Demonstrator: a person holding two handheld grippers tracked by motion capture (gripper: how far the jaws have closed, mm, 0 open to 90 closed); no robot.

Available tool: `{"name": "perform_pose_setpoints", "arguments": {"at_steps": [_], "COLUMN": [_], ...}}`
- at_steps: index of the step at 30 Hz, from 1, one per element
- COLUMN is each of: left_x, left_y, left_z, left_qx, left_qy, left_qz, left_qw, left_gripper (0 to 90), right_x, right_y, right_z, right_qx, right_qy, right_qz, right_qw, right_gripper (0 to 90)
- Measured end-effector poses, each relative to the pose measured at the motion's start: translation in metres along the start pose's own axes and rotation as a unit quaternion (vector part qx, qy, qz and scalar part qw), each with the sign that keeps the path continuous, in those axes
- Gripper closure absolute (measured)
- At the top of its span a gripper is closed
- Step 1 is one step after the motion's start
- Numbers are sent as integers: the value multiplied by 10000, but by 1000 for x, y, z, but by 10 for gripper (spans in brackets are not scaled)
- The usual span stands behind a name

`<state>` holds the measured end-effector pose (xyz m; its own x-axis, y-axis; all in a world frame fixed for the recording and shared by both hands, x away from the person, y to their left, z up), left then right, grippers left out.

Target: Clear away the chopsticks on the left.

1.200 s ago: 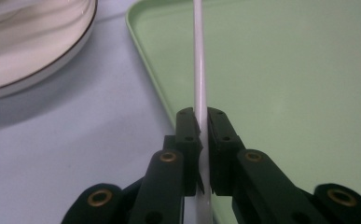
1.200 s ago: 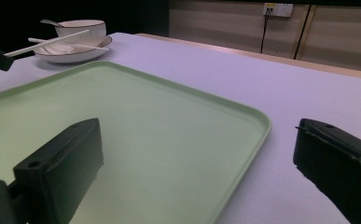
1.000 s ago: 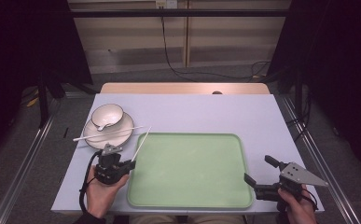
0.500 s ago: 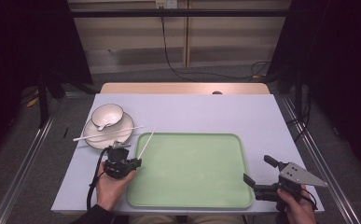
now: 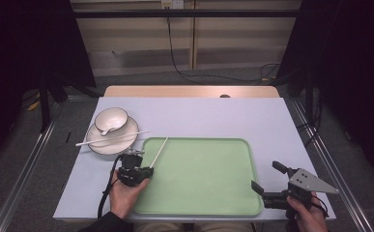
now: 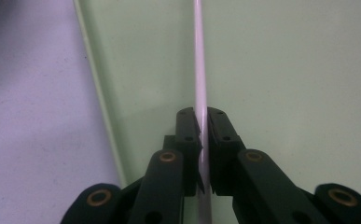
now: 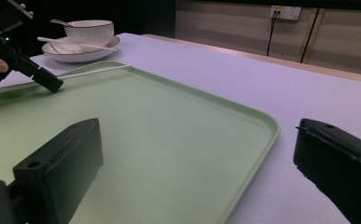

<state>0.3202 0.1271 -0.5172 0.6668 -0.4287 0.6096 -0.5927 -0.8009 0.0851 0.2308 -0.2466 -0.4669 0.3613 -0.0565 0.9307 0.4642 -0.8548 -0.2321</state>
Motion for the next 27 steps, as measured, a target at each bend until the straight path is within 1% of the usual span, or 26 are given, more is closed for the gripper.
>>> {"name": "perform_pose_setpoints", "arguments": {"at_steps": [1,3,5,10,11,12,14,15,16,17,18,19,20,21,22,23,24,25,26,27], "left_x": [0,-1,-1,-2,-2,-2,-2,-2,-2,-1,-1,-1,0,-1,0,2,4,7,11,13], "left_y": [0,0,1,2,3,4,4,4,4,5,6,6,6,3,1,0,-1,-2,-6,-9], "left_z": [0,0,0,0,-1,0,0,0,0,0,0,0,0,-1,-2,-4,-7,-10,-21,-24], "left_qx": [2,35,133,135,181,240,217,181,194,195,153,99,68,189,182,16,-143,-105,-47,-88], "left_qy": [-18,11,42,57,27,34,34,26,58,70,82,83,136,122,157,301,403,489,686,770], "left_qz": [33,24,135,184,285,289,283,313,312,372,405,434,509,603,565,468,427,425,619,675], "left_qw": [10000,10000,9998,9997,9994,9993,9994,9993,9993,9991,9990,9990,9986,9979,9981,9984,9982,9978,9957,9947], "left_gripper": [844,844,844,826,826,826,817,817,818,792,792,775,730,673,673,619,619,538,493,444], "right_x": [0,0,0,0,0,0,0,0,0,0,0,-1,-1,-1,-1,0,0,0,0,0], "right_y": [0,0,0,0,0,0,0,0,0,0,0,0,0,0,0,0,0,0,0,0], "right_z": [0,0,0,0,0,0,0,0,-1,0,0,0,0,0,0,0,0,0,0,0], "right_qx": [4,-7,28,14,4,2,7,8,23,-3,-3,12,29,22,22,30,30,16,22,36], "right_qy": [3,6,-6,-4,-3,-5,-6,-5,-7,-6,-6,-23,-50,-28,-28,-25,-25,-19,-24,-27], "right_qz": [2,0,-7,-14,-5,0,0,-2,-9,-1,-1,-3,-9,6,6,3,3,6,-1,5], "right_qw": [10000,10000,10000,10000,10000,10000,10000,10000,10000,10000,10000,10000,10000,10000,10000,10000,10000,10000,10000,10000], "right_gripper": [9,9,9,9,9,9,9,9,9,9,9,9,9,9,9,9,9,9,9,9]}}
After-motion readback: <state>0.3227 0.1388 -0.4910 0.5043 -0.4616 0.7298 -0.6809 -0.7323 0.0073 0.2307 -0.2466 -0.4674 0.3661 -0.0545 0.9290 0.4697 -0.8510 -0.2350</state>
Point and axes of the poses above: each handheld gripper's, and its own axes: z roughly forward along the jaws, x roughly out of its top, y roughly to its right, the point moved 7 cm from there along z, roughly forward along the jaws, and after that the axes turned 12 degrees about z, right-handed, at the moved point
